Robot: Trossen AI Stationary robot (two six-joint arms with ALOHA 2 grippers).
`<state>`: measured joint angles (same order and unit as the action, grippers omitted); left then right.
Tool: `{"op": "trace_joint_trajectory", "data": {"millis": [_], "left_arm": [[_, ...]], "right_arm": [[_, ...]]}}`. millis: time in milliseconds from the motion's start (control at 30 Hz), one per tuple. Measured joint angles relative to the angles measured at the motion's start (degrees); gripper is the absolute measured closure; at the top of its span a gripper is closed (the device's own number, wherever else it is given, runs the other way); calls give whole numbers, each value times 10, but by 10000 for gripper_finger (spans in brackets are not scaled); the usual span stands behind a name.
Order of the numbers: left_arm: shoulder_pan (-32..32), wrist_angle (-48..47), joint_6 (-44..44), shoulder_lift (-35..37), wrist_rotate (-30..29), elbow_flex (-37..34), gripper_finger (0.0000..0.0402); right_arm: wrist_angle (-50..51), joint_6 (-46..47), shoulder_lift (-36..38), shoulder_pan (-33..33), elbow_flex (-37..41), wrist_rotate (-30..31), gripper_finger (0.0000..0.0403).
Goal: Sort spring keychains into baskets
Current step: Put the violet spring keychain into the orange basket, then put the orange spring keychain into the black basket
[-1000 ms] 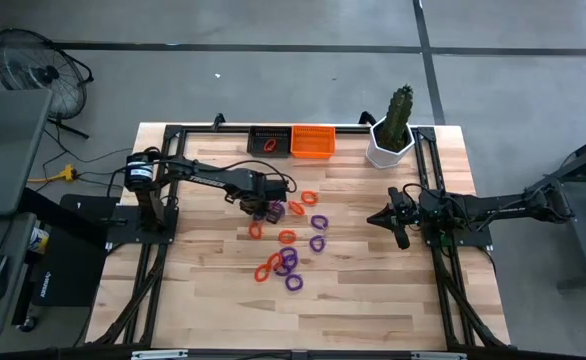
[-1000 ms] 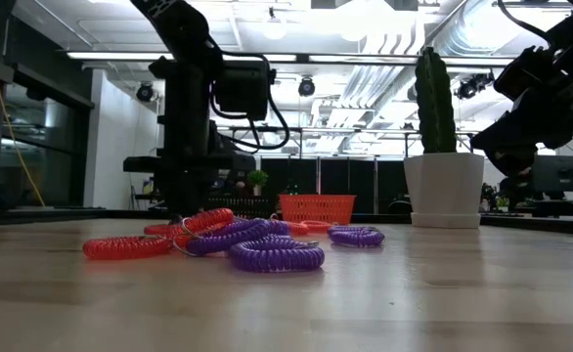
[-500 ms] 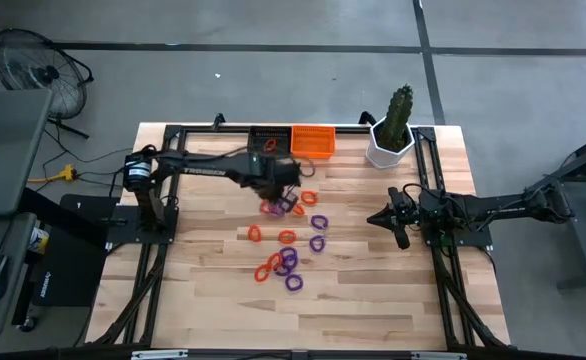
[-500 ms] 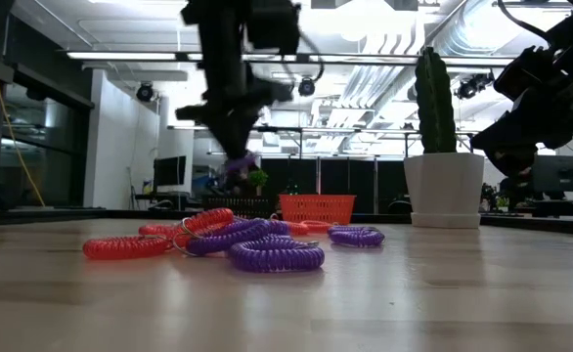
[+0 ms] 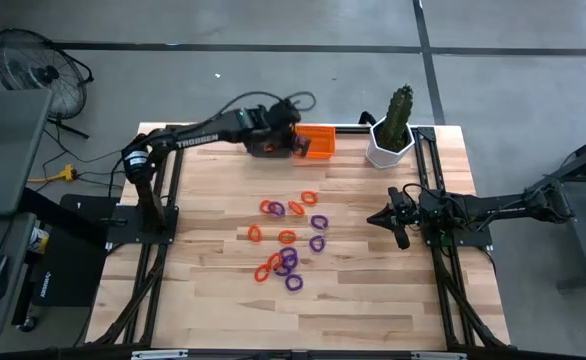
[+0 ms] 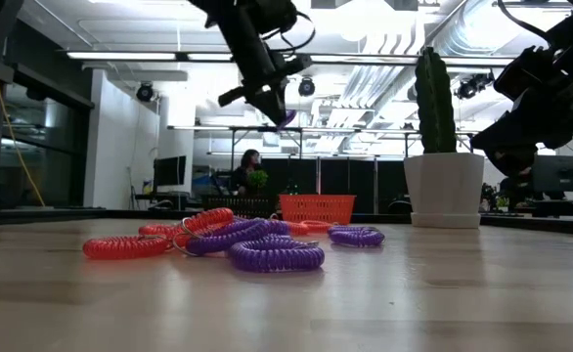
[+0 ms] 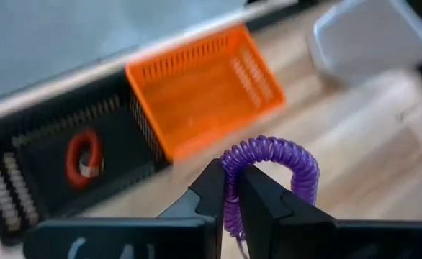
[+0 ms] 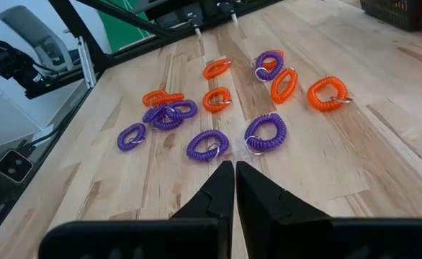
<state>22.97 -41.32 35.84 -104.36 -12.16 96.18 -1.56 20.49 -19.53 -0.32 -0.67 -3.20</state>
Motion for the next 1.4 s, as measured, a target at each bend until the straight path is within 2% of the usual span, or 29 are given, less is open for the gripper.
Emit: {"op": "trace_joint_trajectory", "data": {"millis": [300,567,833,967,1400], "left_arm": [[55,74,-8,-61,71,-1,376],[63,146,-9,-113,73,2,376],[63,157,-9,-131,64,-1,376],[63,161,-11,-132,35,-1,374],[63,160,-54,-132,26,-1,271]], "right_arm": [[0,0,0,0,0,0,391],[0,0,0,0,0,0,391],[0,0,0,0,0,0,391],[0,0,0,0,0,0,391],[0,0,0,0,0,0,391]]}}
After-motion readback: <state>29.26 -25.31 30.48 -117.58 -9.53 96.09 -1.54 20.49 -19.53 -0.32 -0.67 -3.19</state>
